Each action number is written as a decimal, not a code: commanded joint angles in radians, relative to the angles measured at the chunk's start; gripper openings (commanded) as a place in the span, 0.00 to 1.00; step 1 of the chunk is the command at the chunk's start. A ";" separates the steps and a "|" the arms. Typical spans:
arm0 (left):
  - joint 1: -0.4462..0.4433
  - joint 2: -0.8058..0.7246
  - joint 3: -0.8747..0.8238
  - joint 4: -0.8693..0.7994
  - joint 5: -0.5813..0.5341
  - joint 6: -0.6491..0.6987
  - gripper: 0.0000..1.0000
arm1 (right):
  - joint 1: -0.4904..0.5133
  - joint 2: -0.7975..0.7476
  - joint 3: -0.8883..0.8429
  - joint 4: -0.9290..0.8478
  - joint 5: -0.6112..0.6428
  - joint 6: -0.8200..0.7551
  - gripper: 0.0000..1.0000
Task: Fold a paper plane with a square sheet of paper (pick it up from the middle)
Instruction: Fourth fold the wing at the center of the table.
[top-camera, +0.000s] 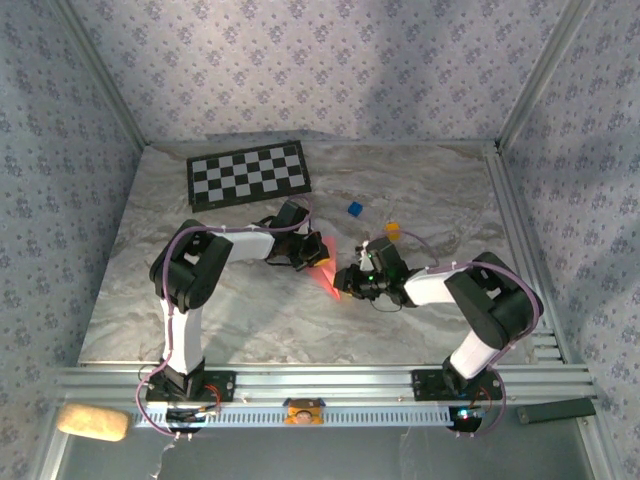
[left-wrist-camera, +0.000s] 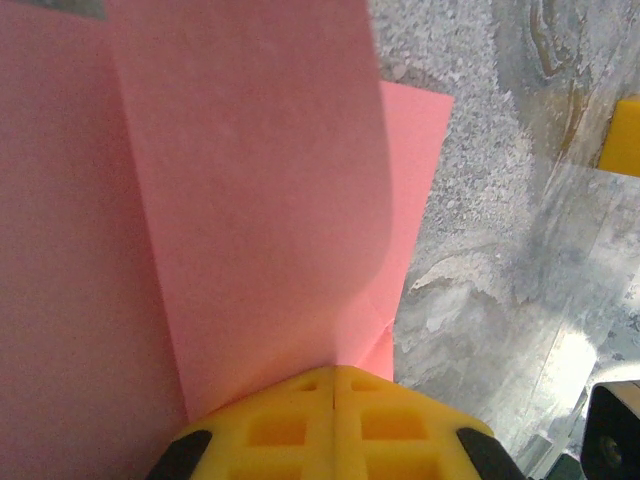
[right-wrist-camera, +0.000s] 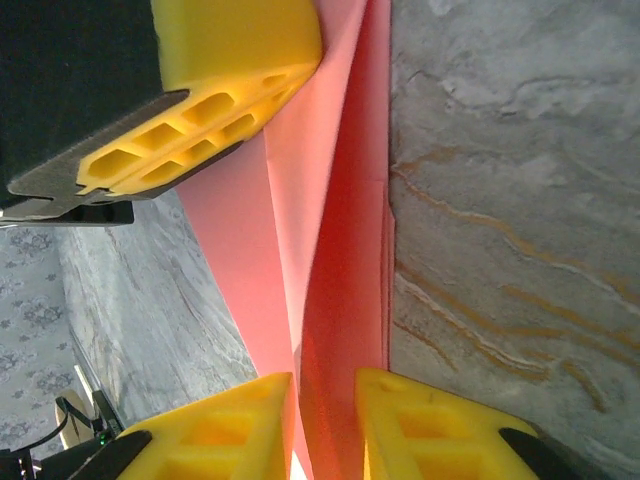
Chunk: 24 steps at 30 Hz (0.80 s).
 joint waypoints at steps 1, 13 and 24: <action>-0.007 0.020 -0.002 -0.027 0.006 0.022 0.00 | -0.013 -0.007 0.013 -0.074 -0.014 0.013 0.24; -0.009 0.020 -0.003 -0.030 0.005 0.022 0.00 | -0.014 0.067 0.037 -0.032 -0.061 0.033 0.12; -0.008 0.021 -0.002 -0.031 -0.003 0.016 0.00 | -0.004 0.041 -0.021 -0.054 -0.087 0.017 0.11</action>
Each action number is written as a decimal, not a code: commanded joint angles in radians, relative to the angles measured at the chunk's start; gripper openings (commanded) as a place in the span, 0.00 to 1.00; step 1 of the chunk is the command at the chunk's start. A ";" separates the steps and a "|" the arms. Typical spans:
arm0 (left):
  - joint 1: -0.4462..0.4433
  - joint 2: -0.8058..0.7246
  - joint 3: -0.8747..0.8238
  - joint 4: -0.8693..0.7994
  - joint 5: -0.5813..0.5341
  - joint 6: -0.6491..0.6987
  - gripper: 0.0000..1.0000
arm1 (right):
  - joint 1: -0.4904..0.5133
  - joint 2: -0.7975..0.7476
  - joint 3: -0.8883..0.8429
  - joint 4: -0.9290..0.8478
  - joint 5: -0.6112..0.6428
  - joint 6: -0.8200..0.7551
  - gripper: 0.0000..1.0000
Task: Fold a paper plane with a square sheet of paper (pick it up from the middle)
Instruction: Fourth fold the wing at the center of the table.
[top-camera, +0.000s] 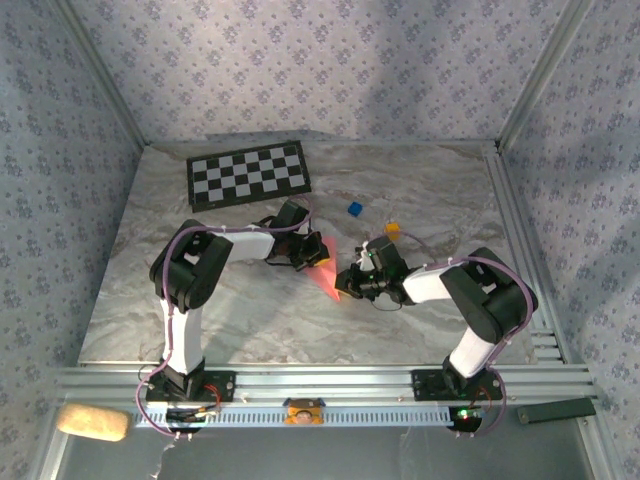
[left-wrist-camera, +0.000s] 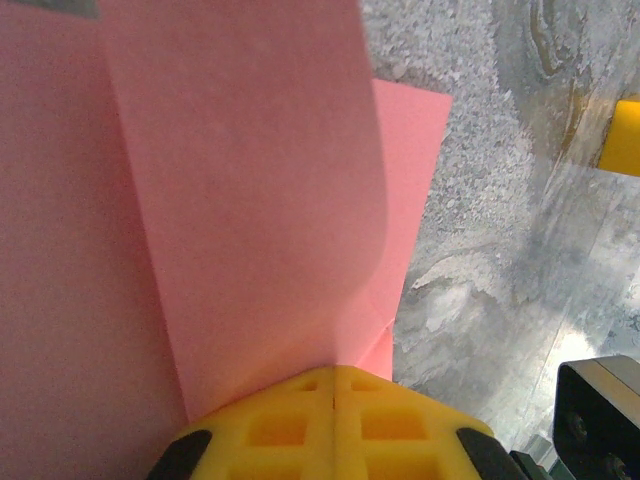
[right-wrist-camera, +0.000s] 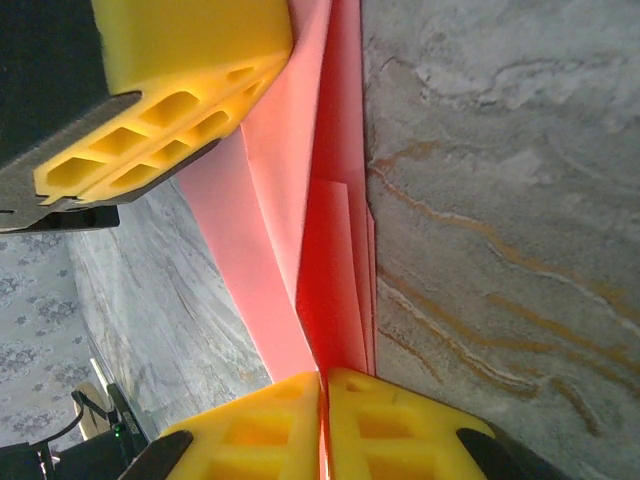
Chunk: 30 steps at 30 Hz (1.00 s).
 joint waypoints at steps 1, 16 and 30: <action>-0.008 0.021 -0.002 -0.033 -0.005 0.016 0.00 | 0.008 -0.005 -0.031 -0.072 -0.040 -0.004 0.11; -0.008 0.014 -0.017 -0.035 -0.016 0.007 0.00 | 0.026 -0.015 -0.060 -0.128 -0.059 -0.053 0.08; -0.011 0.014 -0.025 -0.024 -0.006 0.008 0.00 | 0.012 -0.059 0.044 -0.160 -0.020 -0.038 0.19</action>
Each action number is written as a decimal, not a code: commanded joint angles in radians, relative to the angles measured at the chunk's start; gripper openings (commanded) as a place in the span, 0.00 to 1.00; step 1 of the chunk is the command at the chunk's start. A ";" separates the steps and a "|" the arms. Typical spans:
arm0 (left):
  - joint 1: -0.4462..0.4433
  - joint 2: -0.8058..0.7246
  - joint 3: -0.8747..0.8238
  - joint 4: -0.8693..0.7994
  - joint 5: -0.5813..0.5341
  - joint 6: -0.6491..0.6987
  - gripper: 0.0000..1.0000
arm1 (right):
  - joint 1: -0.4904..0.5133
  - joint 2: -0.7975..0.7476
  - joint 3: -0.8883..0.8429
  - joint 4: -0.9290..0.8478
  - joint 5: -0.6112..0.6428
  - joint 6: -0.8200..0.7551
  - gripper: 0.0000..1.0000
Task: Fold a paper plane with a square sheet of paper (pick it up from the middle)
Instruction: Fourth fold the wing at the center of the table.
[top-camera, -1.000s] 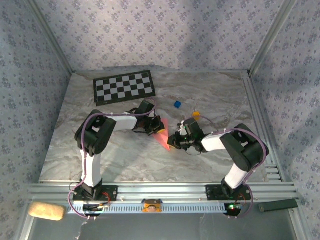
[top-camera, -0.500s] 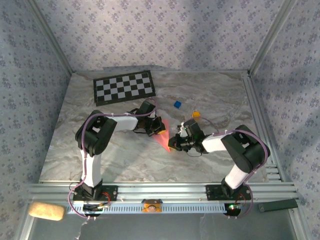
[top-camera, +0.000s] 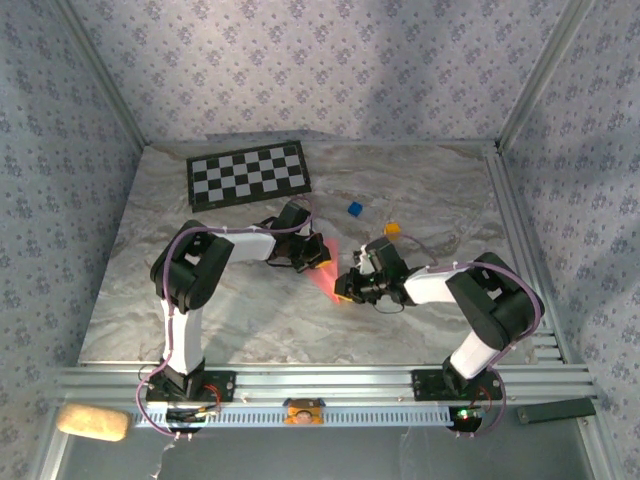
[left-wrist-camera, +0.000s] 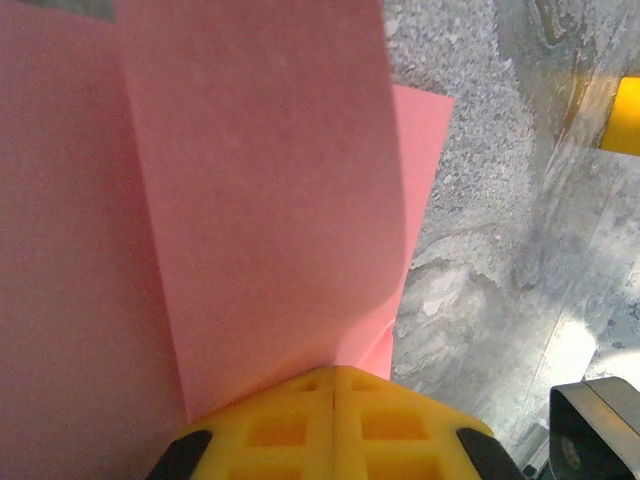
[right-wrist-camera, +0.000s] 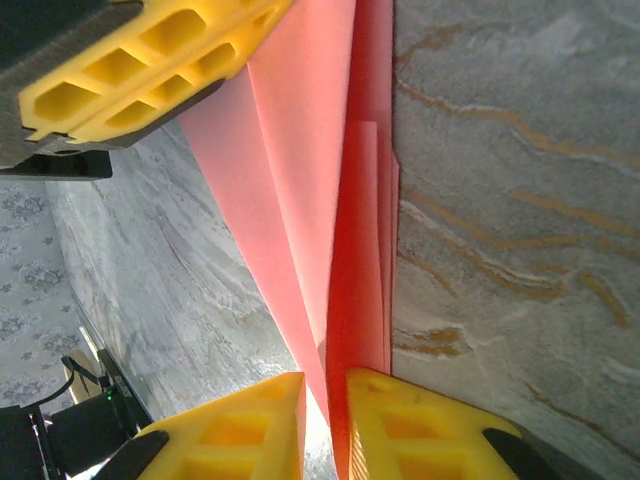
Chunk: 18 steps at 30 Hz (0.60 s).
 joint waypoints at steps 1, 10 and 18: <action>-0.004 0.013 -0.022 -0.024 -0.017 0.009 0.00 | -0.006 -0.005 0.040 -0.047 0.004 -0.002 0.19; -0.005 0.012 -0.019 -0.029 -0.016 0.010 0.00 | 0.000 0.017 0.005 -0.030 -0.024 0.000 0.11; -0.005 0.009 -0.016 -0.034 -0.022 0.009 0.00 | 0.011 0.018 -0.047 -0.029 -0.047 -0.009 0.10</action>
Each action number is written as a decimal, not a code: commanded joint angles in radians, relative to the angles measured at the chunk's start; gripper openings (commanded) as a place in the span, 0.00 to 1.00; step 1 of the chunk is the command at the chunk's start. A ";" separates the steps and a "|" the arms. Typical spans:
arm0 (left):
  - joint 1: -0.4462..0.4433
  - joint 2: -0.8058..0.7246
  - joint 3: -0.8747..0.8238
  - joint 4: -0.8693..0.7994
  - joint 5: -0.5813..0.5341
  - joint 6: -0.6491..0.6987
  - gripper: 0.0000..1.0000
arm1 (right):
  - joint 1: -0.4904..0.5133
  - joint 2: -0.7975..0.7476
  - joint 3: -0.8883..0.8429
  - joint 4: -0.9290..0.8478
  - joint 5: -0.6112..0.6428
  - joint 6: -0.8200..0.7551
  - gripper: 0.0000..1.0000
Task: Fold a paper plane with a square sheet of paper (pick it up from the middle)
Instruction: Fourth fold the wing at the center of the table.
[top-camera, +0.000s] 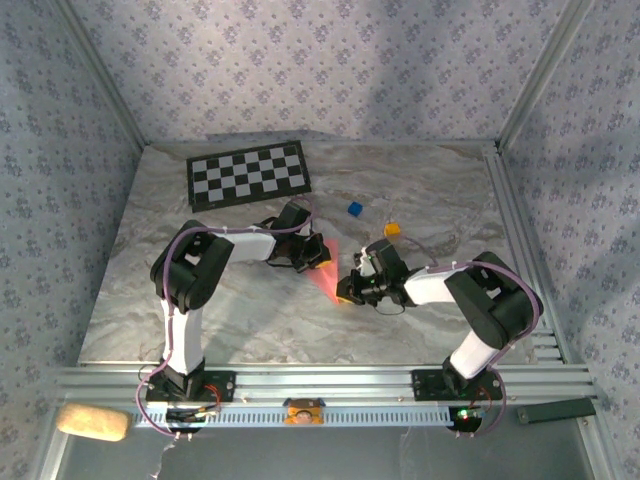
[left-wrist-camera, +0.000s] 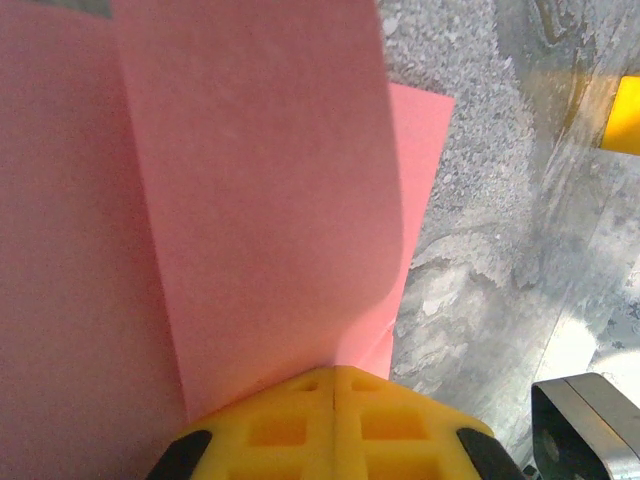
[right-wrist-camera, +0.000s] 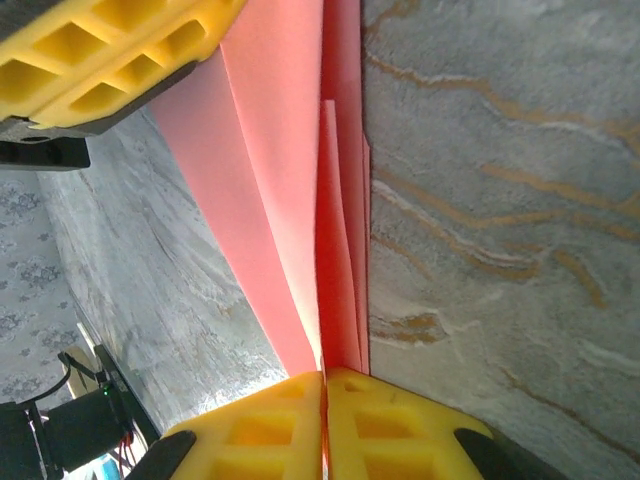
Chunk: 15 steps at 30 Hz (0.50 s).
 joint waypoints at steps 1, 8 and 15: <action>-0.004 0.010 -0.016 -0.035 -0.022 0.009 0.00 | 0.015 0.010 -0.031 -0.041 -0.034 -0.010 0.10; -0.004 0.011 -0.017 -0.037 -0.025 0.009 0.00 | 0.021 -0.001 -0.048 -0.081 -0.011 -0.022 0.09; -0.004 0.009 -0.017 -0.035 -0.025 0.007 0.00 | 0.035 -0.016 -0.034 -0.161 0.009 -0.052 0.12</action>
